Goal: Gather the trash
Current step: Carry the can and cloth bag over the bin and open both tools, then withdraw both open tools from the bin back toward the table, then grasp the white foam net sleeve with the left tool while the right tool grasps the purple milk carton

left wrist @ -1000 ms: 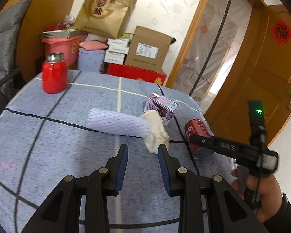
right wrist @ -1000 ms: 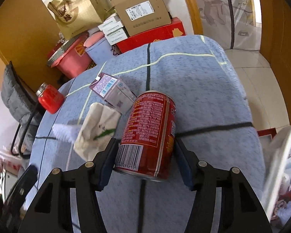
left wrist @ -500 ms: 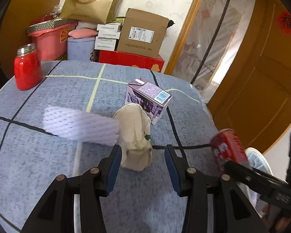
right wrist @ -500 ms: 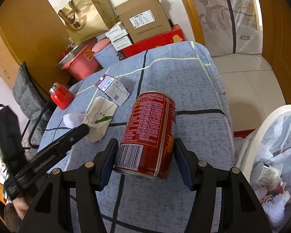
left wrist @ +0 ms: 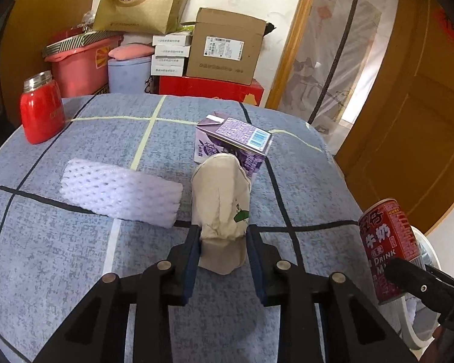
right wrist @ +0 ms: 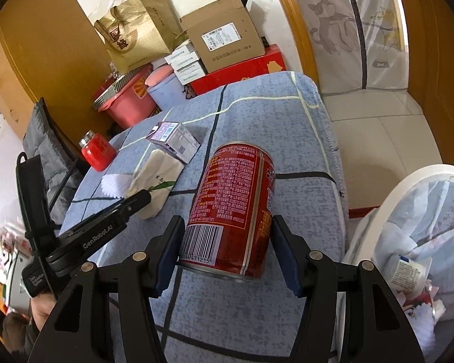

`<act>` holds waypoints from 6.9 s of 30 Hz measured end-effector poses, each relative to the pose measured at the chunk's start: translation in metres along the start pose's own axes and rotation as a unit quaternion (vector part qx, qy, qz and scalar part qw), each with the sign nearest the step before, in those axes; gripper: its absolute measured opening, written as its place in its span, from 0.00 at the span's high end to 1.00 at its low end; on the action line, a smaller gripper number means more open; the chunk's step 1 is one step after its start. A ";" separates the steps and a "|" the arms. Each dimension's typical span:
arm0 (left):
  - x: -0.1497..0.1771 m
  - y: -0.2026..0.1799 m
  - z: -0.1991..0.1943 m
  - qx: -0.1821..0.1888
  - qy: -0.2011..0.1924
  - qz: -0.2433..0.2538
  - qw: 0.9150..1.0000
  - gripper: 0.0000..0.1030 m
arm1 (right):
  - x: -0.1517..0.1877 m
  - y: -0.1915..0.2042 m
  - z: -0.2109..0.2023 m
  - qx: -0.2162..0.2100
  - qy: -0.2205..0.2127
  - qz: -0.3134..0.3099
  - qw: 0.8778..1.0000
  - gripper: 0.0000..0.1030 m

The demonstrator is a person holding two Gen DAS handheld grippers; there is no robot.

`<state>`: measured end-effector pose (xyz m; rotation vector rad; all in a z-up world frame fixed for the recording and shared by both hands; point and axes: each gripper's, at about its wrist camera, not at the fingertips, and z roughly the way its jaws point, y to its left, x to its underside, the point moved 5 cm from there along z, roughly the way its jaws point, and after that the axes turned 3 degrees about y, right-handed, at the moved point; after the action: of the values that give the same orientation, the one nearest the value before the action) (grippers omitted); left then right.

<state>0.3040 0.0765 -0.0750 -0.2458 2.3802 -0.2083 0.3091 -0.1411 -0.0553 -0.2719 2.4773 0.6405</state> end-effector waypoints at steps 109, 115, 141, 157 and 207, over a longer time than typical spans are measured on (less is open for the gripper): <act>0.101 -0.254 -0.051 0.200 0.048 0.169 0.964 0.66 | 0.069 -0.178 -0.176 0.121 -0.104 0.085 0.983 0.46; 0.099 -0.244 -0.066 0.201 0.039 0.159 0.966 0.66 | 0.069 -0.163 -0.184 0.120 -0.109 0.070 0.984 0.46; 0.102 -0.140 -0.123 0.135 -0.010 0.099 0.986 0.66 | 0.084 -0.048 -0.161 0.062 -0.084 -0.052 0.993 0.46; 0.101 -0.095 -0.128 0.097 -0.019 0.070 0.993 0.66 | 0.084 -0.018 -0.133 0.046 -0.057 -0.084 0.994 0.46; 0.000 0.038 -0.064 0.008 -0.008 0.005 1.000 0.65 | -0.035 0.078 0.002 0.009 -0.026 -0.274 0.961 0.45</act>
<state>0.2559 0.1186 -0.0369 -0.2260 2.3633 -0.2195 0.3132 -0.0710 -0.0068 -0.8808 2.2069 0.3786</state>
